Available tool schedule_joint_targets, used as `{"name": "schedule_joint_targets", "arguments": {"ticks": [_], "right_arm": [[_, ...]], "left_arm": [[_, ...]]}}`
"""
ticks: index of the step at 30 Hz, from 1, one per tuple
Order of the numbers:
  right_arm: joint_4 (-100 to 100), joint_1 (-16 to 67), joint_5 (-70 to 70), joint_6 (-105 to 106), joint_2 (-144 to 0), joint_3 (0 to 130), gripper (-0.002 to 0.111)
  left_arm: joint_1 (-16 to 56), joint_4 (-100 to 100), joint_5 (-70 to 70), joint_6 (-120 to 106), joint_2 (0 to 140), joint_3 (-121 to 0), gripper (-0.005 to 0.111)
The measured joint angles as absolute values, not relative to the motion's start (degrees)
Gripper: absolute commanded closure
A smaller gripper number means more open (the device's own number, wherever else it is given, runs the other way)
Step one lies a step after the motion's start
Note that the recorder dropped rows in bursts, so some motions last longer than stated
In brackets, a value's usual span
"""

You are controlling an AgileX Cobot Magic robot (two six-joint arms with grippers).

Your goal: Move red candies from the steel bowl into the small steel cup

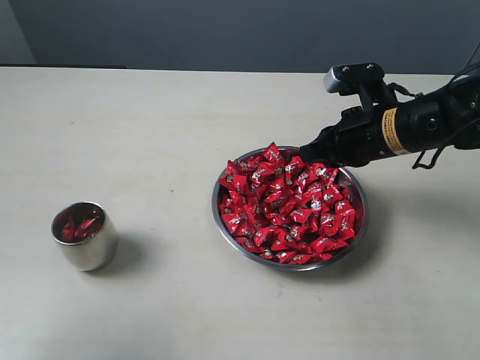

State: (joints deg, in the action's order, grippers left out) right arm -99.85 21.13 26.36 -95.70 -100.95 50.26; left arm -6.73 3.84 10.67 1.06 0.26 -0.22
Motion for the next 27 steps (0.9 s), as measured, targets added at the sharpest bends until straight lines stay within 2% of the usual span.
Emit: {"name": "schedule_joint_targets", "arguments": {"ticks": [10,17,19,21,23,25,27], "right_arm": [[-99.8,21.4,32.7,-81.0,-101.3,50.3,0.094],[-100.0,23.4,30.7,-78.2,-101.4,50.3,0.094],[-100.0,23.4,30.5,-79.5,-101.4,50.3,0.088],[-100.0,23.4,30.5,-81.5,-101.4,50.3,0.072],[-100.0,23.4,30.7,-83.9,-101.4,50.3,0.061],[-100.0,23.4,31.0,-86.6,-101.4,50.3,0.059],[-100.0,23.4,30.9,-90.8,-101.4,50.3,0.064]], "left_arm": [[-6.7,3.8,10.7,1.1,0.3,-0.2,0.106],[-6.7,3.8,10.7,1.1,0.3,-0.2,0.106],[-6.7,3.8,10.7,1.1,0.3,-0.2,0.106],[-6.7,3.8,10.7,1.1,0.3,-0.2,0.106],[-6.7,3.8,10.7,1.1,0.3,-0.2,0.106],[-6.7,3.8,10.7,1.1,0.3,-0.2,0.106],[-6.7,3.8,10.7,1.1,0.3,-0.2,0.106]]}}
